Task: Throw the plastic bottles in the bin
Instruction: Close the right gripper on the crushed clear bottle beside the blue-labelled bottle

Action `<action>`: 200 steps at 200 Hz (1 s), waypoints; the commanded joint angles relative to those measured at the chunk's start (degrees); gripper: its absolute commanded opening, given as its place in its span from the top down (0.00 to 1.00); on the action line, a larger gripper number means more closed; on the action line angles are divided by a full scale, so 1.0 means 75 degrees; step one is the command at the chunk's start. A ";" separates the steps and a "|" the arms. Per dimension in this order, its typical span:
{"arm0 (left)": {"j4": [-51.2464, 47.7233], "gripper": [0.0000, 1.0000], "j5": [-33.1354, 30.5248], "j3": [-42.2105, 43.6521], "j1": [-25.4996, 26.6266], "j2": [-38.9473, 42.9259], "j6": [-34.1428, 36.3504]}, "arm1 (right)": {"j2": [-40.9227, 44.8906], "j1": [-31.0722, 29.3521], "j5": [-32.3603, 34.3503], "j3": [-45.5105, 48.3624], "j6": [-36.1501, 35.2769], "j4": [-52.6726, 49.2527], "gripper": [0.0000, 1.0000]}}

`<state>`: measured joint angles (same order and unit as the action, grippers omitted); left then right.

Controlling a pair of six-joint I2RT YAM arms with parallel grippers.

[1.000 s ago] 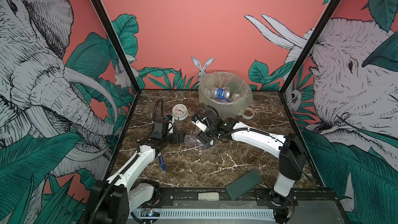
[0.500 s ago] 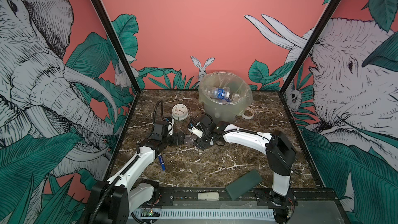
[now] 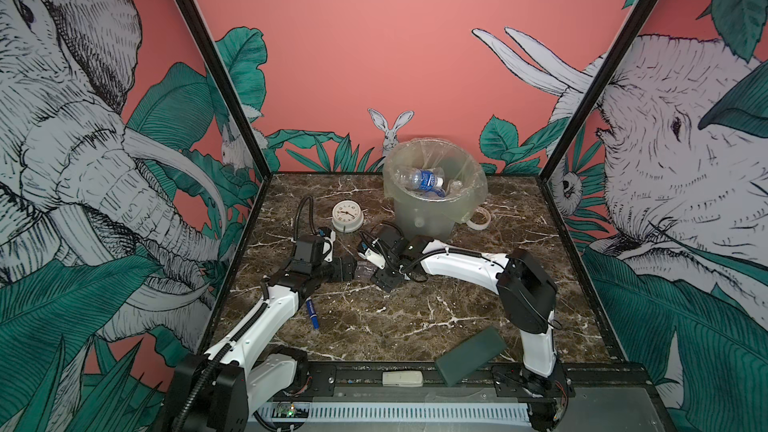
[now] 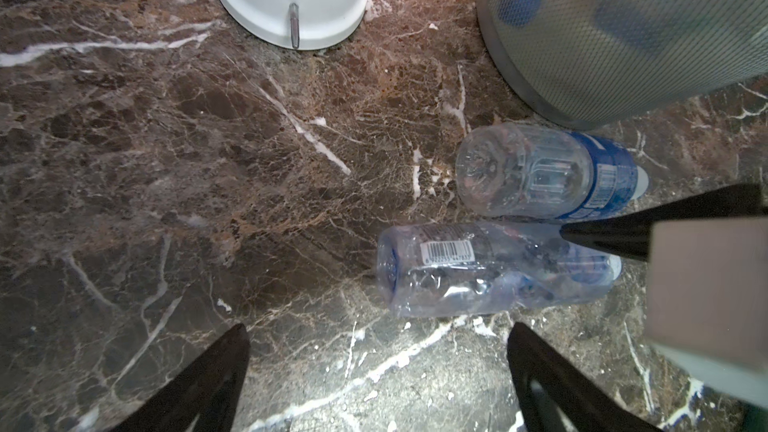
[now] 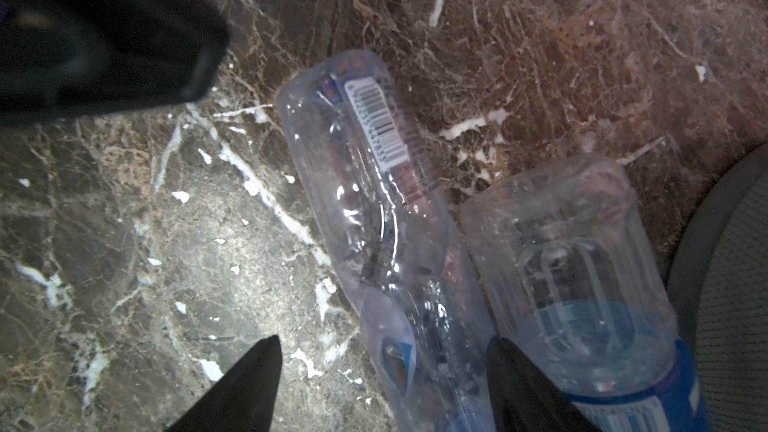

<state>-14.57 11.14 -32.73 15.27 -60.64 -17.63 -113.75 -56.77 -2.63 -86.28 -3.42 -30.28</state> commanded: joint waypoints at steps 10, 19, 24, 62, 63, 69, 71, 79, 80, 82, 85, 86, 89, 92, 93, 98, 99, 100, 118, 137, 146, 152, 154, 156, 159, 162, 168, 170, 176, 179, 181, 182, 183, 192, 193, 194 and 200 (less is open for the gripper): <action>0.0079 0.03 0.0062 0.0195 -0.0055 0.0237 -0.0122 | -0.0251 -0.0165 -0.0431 -0.0317 -0.0107 -0.0445 0.24; 0.0068 0.03 0.0039 0.0210 -0.0055 0.0258 -0.0118 | -0.0287 -0.0194 -0.0478 -0.0365 -0.0106 -0.0474 0.25; 0.0056 0.03 0.0023 0.0215 -0.0055 0.0268 -0.0120 | -0.0311 -0.0209 -0.0501 -0.0369 -0.0106 -0.0475 0.25; -0.0003 0.03 -0.0032 0.0196 -0.0049 0.0312 -0.0098 | -0.0787 -0.0252 -0.0588 -0.0764 -0.0084 -0.0636 0.25; 0.0003 0.03 -0.0038 0.0200 -0.0052 0.0308 -0.0098 | -0.0802 -0.0250 -0.0581 -0.0777 -0.0084 -0.0637 0.25; -0.0014 0.03 -0.0043 0.0199 -0.0055 0.0322 -0.0097 | -0.0880 -0.0264 -0.0592 -0.0837 -0.0080 -0.0660 0.25; -0.0014 0.03 -0.0049 0.0197 -0.0055 0.0329 -0.0098 | -0.0906 -0.0269 -0.0602 -0.0851 -0.0079 -0.0661 0.25; -0.0043 0.03 -0.0065 0.0216 -0.0066 0.0352 -0.0099 | -0.0977 -0.0282 -0.0597 -0.0891 -0.0083 -0.0646 0.25; -0.0040 0.03 -0.0066 0.0216 -0.0060 0.0357 -0.0099 | -0.0985 -0.0282 -0.0598 -0.0887 -0.0083 -0.0642 0.25; -0.0053 0.03 -0.0075 0.0216 -0.0065 0.0373 -0.0090 | -0.1000 -0.0282 -0.0592 -0.0892 -0.0083 -0.0642 0.25; -0.0063 0.03 -0.0087 0.0226 -0.0061 0.0379 -0.0088 | -0.1014 -0.0292 -0.0602 -0.0894 -0.0083 -0.0630 0.25; -0.0068 0.03 -0.0083 0.0227 -0.0070 0.0383 -0.0087 | -0.1021 -0.0293 -0.0600 -0.0894 -0.0077 -0.0628 0.25; -0.0076 0.03 -0.0098 0.0229 -0.0067 0.0392 -0.0081 | -0.1033 -0.0302 -0.0595 -0.0894 -0.0072 -0.0616 0.25; -0.0093 0.03 -0.0107 0.0228 -0.0073 0.0405 -0.0073 | -0.1054 -0.0295 -0.0587 -0.0891 -0.0068 -0.0615 0.25; -0.0106 0.03 -0.0111 0.0227 -0.0070 0.0413 -0.0074 | -0.1053 -0.0294 -0.0593 -0.0893 -0.0064 -0.0609 0.25; -0.0137 0.03 -0.0122 0.0227 -0.0064 0.0426 -0.0064 | -0.1060 -0.0296 -0.0593 -0.0886 -0.0060 -0.0597 0.25; -0.0134 0.03 -0.0124 0.0227 -0.0071 0.0424 -0.0058 | -0.1062 -0.0295 -0.0595 -0.0890 -0.0054 -0.0594 0.25; -0.0133 0.03 -0.0125 0.0227 -0.0069 0.0423 -0.0055 | -0.1062 -0.0300 -0.0597 -0.0892 -0.0051 -0.0593 0.25; -0.0165 0.03 -0.0137 0.0268 -0.0067 0.0479 -0.0023 | -0.1110 -0.0308 -0.0580 -0.0871 -0.0010 -0.0564 0.29; -0.0158 0.03 -0.0114 0.0308 -0.0066 0.0435 -0.0006 | -0.1134 -0.0311 -0.0547 -0.0851 0.0035 -0.0594 0.42; -0.0170 0.03 -0.0114 0.0331 -0.0067 0.0422 0.0005 | -0.1111 -0.0305 -0.0537 -0.0771 0.0046 -0.0569 0.47; -0.0177 0.03 -0.0102 0.0331 -0.0067 0.0411 0.0011 | -0.1079 -0.0305 -0.0517 -0.0722 0.0052 -0.0568 0.50; -0.0170 0.03 -0.0102 0.0335 -0.0067 0.0410 0.0014 | -0.1067 -0.0305 -0.0507 -0.0702 0.0047 -0.0568 0.51; -0.0159 0.03 -0.0084 0.0342 -0.0067 0.0410 0.0000 | -0.1050 -0.0305 -0.0485 -0.0679 0.0046 -0.0568 0.52; -0.0147 0.03 -0.0084 0.0353 -0.0067 0.0401 -0.0005 | -0.1018 -0.0308 -0.0467 -0.0639 0.0049 -0.0568 0.52; -0.0144 0.03 -0.0065 0.0356 -0.0067 0.0404 -0.0004 | -0.0983 -0.0306 -0.0450 -0.0608 0.0046 -0.0560 0.53; -0.0107 0.03 -0.0033 0.0353 -0.0067 0.0399 0.0011 | -0.0891 -0.0312 -0.0373 -0.0500 0.0058 -0.0506 0.56; -0.0093 0.03 -0.0003 0.0350 -0.0064 0.0393 0.0022 | -0.0850 -0.0307 -0.0342 -0.0450 0.0061 -0.0479 0.56; -0.0088 0.03 0.0061 0.0335 -0.0067 0.0371 0.0083 | -0.0706 -0.0308 -0.0279 -0.0300 0.0091 -0.0383 0.58; -0.0123 0.03 0.0071 0.0310 -0.0065 0.0368 0.0114 | -0.0632 -0.0309 -0.0248 -0.0209 0.0101 -0.0309 0.58; -0.0150 0.03 0.0082 0.0286 -0.0066 0.0358 0.0121 | -0.0575 -0.0306 -0.0217 -0.0140 0.0115 -0.0272 0.58; -0.0159 0.03 0.0084 0.0280 -0.0067 0.0361 0.0134 | -0.0561 -0.0306 -0.0209 -0.0101 0.0122 -0.0244 0.58; -0.0175 0.03 0.0085 0.0277 -0.0067 0.0362 0.0135 | -0.0537 -0.0305 -0.0198 -0.0064 0.0131 -0.0218 0.58; -0.0222 0.03 0.0075 0.0205 -0.0071 0.0345 0.0176 | -0.0188 -0.0305 -0.0107 0.0318 0.0233 0.0057 0.59; -0.0229 0.03 0.0075 0.0199 -0.0063 0.0348 0.0179 | -0.0151 -0.0311 -0.0095 0.0362 0.0245 0.0108 0.59; -0.0233 0.03 0.0074 0.0195 -0.0059 0.0356 0.0193 | -0.0109 -0.0314 -0.0089 0.0402 0.0257 0.0145 0.59; -0.0256 0.03 0.0062 0.0160 -0.0056 0.0369 0.0231 | 0.0140 -0.0306 -0.0063 0.0669 0.0333 0.0328 0.59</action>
<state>-16.47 10.79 -30.63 15.16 -58.43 -17.30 -118.32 -58.37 -4.56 -87.05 -2.31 -29.89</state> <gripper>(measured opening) 0.967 0.460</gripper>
